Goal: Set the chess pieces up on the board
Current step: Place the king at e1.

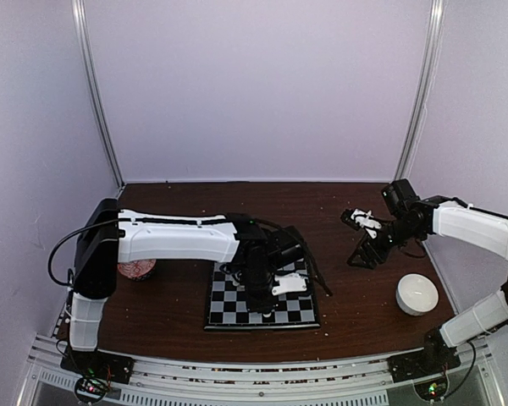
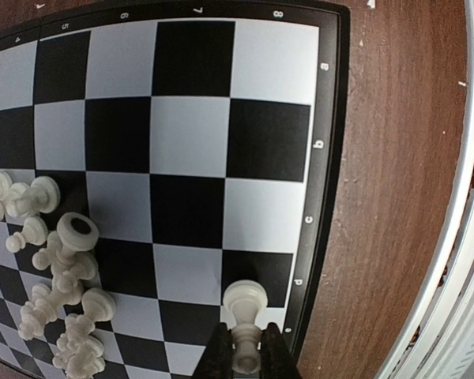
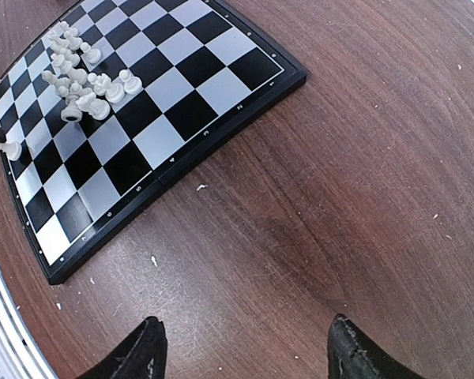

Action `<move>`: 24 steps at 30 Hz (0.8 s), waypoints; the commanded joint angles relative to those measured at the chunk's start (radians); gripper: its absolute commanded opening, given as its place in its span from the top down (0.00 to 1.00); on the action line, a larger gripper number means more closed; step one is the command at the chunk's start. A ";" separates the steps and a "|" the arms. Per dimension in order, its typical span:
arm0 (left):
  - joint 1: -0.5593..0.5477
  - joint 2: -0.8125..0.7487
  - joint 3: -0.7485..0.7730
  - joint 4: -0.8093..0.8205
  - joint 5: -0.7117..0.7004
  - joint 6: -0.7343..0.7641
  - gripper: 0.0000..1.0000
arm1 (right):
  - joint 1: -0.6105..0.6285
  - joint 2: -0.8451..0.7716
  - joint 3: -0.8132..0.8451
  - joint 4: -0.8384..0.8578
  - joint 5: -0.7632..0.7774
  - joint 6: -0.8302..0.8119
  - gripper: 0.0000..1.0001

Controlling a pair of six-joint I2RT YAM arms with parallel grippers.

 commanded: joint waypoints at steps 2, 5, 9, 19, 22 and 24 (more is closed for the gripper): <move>-0.007 0.042 0.052 -0.018 0.022 0.023 0.99 | -0.003 0.010 0.029 -0.009 -0.024 -0.011 0.30; -0.007 0.046 0.052 -0.020 0.024 0.024 0.99 | -0.002 0.013 0.028 -0.010 -0.024 -0.011 0.30; -0.007 0.045 0.049 -0.020 0.024 0.027 0.99 | -0.002 0.021 0.032 -0.013 -0.024 -0.014 0.31; -0.007 0.010 0.020 -0.019 0.043 0.046 0.95 | 0.001 0.027 0.035 -0.015 -0.026 -0.014 0.31; -0.007 0.003 0.014 -0.019 0.049 0.048 0.96 | 0.002 0.030 0.035 -0.017 -0.026 -0.015 0.31; -0.007 0.008 0.015 -0.019 0.046 0.044 0.96 | 0.004 0.031 0.035 -0.017 -0.026 -0.016 0.31</move>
